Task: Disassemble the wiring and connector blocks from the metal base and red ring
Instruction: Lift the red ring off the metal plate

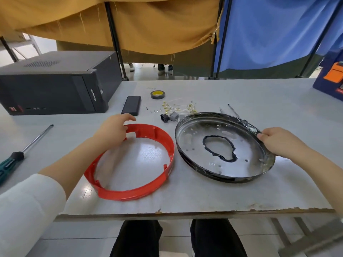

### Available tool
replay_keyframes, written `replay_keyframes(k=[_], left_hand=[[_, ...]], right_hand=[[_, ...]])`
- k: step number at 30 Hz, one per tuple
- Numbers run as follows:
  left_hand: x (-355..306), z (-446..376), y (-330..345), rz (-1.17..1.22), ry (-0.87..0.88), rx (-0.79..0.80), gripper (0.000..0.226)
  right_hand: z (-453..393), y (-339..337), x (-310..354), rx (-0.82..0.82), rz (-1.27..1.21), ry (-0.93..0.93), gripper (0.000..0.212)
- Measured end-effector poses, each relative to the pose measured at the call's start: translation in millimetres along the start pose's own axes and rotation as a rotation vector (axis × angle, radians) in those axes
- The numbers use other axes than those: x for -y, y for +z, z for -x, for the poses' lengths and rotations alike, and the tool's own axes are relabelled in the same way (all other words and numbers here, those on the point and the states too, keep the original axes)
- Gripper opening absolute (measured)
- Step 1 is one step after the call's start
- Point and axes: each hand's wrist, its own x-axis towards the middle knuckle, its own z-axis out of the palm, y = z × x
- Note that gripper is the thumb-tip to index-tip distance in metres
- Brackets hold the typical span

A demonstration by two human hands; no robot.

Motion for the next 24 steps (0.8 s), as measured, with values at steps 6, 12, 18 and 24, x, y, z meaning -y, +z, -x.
replay_keyframes(k=[6,12,18,24], left_hand=[[-68,43,5,0.155,0.127,-0.006,0.033],[-111,71,31,0.387,-0.113,0.231,0.044],[-125,70,48,0.482,-0.184,0.282,0.036],[-118,71,50,0.485,-0.115,0.278,0.012]], right_hand=[[-5,14,-5,-0.028,0.107,0.006,0.027],[18,17,-4,-0.129,0.233,0.010,0.023],[66,22,31,-0.141,0.120,-0.395,0.044],[99,59,62,0.293,0.116,-0.690,0.069]])
